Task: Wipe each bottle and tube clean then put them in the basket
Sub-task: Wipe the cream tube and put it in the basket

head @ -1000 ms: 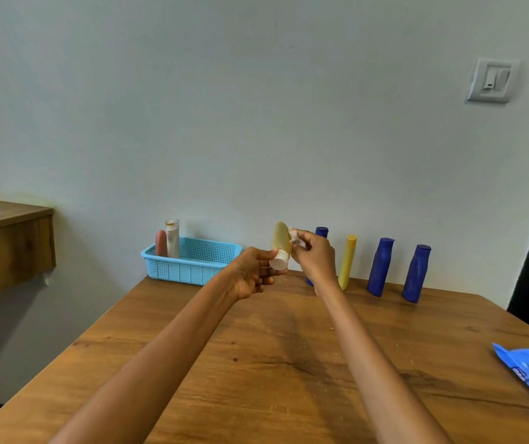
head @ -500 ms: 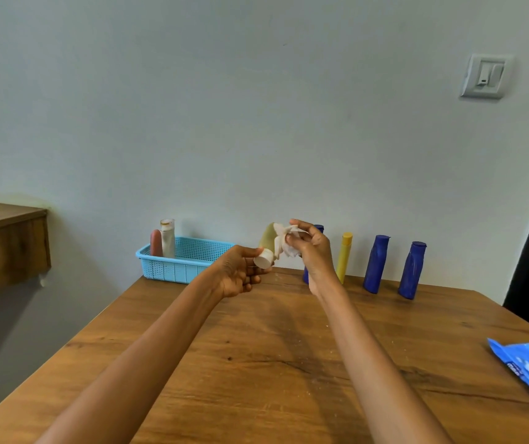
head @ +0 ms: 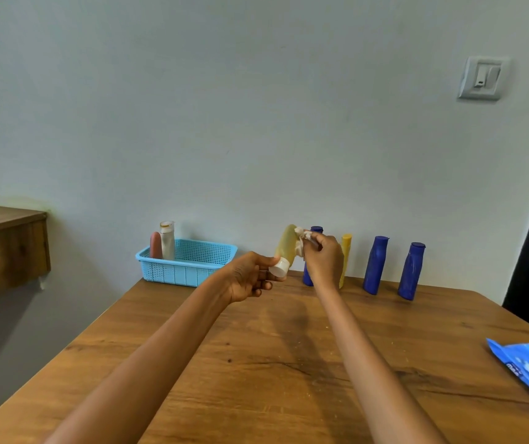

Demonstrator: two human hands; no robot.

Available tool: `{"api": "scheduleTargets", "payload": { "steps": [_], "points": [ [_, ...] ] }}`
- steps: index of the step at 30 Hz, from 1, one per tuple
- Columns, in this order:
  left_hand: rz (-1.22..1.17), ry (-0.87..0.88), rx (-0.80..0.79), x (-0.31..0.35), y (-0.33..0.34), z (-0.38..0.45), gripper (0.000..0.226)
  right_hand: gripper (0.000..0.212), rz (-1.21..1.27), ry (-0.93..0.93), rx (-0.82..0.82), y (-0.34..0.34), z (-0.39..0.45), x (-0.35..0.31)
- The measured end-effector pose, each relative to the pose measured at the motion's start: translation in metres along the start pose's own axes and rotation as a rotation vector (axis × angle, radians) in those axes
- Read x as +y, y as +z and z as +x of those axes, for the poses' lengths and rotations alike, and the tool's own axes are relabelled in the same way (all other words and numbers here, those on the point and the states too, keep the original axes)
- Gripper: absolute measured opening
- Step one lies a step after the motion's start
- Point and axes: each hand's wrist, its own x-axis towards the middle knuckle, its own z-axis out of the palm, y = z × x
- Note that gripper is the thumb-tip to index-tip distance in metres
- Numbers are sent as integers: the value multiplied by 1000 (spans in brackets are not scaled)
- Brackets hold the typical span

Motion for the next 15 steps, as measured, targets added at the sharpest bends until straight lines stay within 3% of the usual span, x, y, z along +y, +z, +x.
{"api": "scheduleTargets", "payload": {
  "steps": [6,15],
  "points": [
    [-46,-9,73,3,-8,1,23,21,88,-7,-309,-1,-6,-14],
    [-137,-17,139,8,-18,0,24,7,211,-45,-351,2,-12,-18]
  ]
}}
